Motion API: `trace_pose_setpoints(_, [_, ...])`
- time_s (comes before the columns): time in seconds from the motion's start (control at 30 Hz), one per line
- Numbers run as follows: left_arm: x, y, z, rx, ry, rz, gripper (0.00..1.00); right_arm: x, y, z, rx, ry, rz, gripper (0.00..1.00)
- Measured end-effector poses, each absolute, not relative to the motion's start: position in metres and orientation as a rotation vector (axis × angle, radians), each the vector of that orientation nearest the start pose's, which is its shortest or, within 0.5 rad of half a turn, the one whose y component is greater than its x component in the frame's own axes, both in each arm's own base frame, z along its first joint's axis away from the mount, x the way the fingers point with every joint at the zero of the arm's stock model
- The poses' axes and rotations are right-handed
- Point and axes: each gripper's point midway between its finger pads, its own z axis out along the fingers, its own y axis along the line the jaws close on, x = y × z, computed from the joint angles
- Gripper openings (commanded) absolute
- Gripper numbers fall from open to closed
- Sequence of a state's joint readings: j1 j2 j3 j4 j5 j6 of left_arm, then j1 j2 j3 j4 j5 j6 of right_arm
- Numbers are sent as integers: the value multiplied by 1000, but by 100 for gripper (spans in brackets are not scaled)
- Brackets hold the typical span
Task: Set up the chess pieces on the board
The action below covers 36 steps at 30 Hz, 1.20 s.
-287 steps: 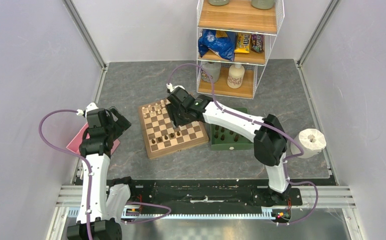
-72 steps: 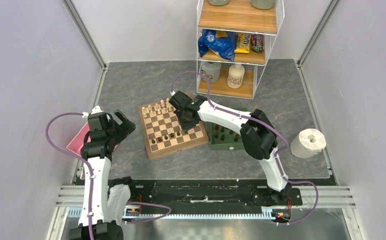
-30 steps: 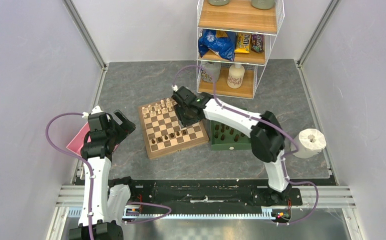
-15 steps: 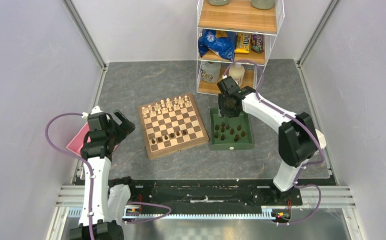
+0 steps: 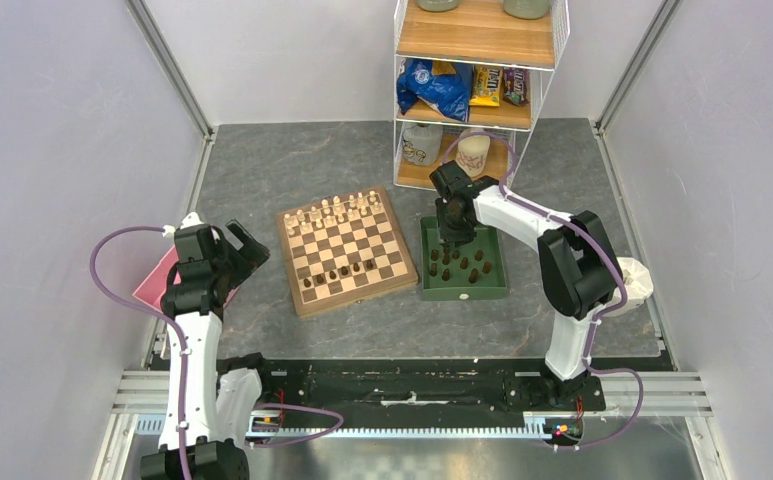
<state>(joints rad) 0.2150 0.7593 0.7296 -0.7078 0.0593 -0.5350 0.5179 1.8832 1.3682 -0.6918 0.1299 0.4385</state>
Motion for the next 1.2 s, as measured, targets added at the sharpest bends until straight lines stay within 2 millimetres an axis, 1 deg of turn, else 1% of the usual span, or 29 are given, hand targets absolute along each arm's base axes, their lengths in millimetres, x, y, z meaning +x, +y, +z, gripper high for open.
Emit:
trace_pose_setpoints(0.27, [236,20,155,-825,2167,-230,99,349,189,41,-75,2776,66,38])
trace_pose_setpoints(0.4, [236,20,155,-825,2167,-230,99,349,191,38,-81,2785,78,36])
trace_pose_setpoints(0.63, [236,20,155,-825,2166,-230,99,350,194,38,-90,2779,96,27])
trace_pose_setpoints(1.03, [236,21,155,-828,2165,-231,99,350,195,37,-98,2781,105,27])
trace_pose_setpoints(1.2, [236,21,155,-828,2165,-231,99,349,196,33,-105,2794,108,19])
